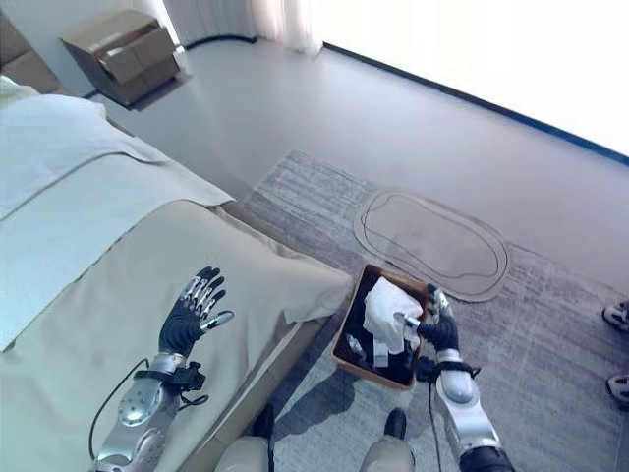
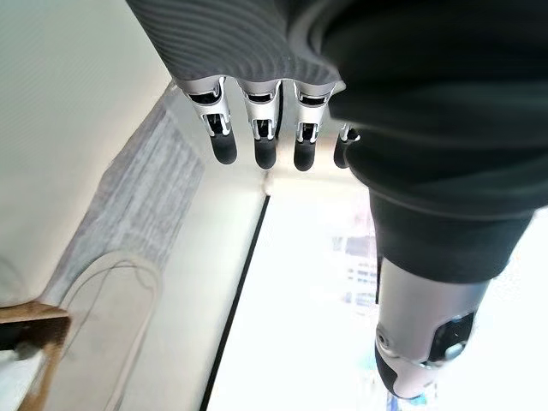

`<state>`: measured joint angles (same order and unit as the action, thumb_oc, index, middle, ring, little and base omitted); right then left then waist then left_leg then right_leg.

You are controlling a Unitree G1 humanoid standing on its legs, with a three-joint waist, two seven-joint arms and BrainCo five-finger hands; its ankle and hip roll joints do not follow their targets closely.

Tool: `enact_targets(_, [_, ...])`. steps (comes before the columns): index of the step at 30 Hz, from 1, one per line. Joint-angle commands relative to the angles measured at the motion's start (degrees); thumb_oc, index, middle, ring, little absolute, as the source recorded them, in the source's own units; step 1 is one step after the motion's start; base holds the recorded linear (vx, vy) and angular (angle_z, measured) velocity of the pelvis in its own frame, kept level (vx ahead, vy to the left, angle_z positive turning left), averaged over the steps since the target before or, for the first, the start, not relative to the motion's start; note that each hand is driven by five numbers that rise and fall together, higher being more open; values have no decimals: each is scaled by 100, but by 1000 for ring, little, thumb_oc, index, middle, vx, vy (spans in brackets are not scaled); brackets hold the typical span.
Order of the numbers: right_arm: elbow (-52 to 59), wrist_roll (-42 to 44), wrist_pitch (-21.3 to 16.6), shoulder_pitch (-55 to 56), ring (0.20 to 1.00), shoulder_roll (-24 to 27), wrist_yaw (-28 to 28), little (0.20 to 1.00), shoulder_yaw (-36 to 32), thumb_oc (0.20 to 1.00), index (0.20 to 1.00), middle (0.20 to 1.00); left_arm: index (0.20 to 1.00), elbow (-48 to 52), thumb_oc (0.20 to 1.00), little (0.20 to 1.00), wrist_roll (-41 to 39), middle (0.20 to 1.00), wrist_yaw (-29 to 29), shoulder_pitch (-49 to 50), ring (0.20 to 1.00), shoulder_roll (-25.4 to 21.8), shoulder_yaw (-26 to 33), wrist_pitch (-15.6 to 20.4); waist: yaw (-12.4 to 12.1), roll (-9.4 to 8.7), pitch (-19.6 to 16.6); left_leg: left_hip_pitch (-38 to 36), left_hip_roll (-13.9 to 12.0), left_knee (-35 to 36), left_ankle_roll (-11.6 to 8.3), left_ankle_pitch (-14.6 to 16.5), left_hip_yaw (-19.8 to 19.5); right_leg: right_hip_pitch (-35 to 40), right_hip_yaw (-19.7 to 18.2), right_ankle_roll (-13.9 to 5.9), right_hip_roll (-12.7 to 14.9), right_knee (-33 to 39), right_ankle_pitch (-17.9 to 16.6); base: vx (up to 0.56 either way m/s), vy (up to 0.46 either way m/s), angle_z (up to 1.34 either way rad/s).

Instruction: Pick up clothes into the bucket

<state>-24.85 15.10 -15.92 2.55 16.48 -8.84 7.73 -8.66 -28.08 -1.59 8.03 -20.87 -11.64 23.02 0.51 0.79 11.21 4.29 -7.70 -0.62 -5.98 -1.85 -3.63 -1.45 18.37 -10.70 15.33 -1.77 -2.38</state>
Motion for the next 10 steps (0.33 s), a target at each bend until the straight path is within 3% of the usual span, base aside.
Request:
enact_targets(1, [495, 372, -351, -165, 1000, -39, 187, 1000, 135, 1000, 1000, 1000, 1000, -2, 1000, 1000, 297, 1000, 59, -106, 1000, 17, 312, 198, -36, -126, -234, -46, 51, 436, 10, -261, 298, -103, -133, -17, -180, 223, -234, 10, 19, -4])
enact_targets(10, [482, 317, -270, -68, 1000, -139, 233, 1000, 456, 1000, 1000, 1000, 1000, -176, 1000, 1000, 315, 1000, 86, -71, 1000, 258, 248, 144, -137, -208, -475, -478, 26, 451, 19, -129, 428, 413, -162, 1, -207, 444, -221, 53, 6, -9])
